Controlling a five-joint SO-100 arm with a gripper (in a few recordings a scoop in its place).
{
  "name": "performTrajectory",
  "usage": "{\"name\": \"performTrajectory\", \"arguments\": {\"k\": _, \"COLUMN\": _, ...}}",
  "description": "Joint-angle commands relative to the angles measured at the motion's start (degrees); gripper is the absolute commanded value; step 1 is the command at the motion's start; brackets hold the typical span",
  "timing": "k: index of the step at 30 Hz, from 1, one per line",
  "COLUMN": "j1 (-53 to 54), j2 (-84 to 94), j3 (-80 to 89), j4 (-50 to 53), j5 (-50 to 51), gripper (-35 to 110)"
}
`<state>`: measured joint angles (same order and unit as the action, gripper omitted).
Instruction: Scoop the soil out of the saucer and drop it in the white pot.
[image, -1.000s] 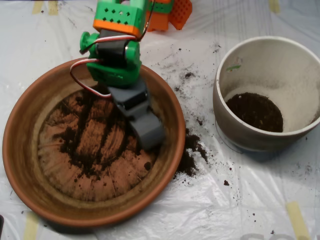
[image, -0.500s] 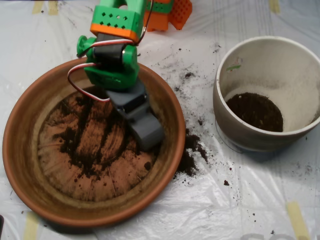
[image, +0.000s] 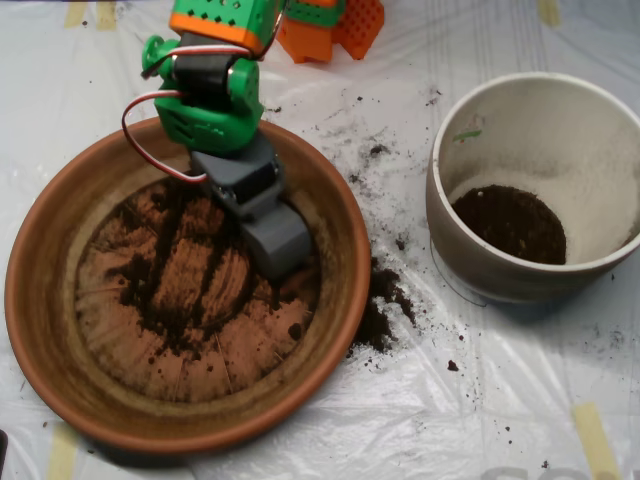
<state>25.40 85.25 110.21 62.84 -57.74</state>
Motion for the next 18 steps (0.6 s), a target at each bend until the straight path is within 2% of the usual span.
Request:
{"name": "performTrajectory", "arguments": {"k": 1, "j1": 3.3, "j2": 3.3, "j3": 1.5, "j4": -0.5, "j5": -2.4, "gripper": 26}}
{"name": "performTrajectory", "arguments": {"k": 9, "j1": -0.7, "j2": 4.0, "j3": 3.0, "j4": -0.4, "j5": 1.8, "gripper": 24}}
{"name": "performTrajectory", "arguments": {"k": 18, "j1": -7.0, "j2": 9.1, "j3": 10.4, "j4": -4.0, "j5": 9.4, "gripper": 32}}
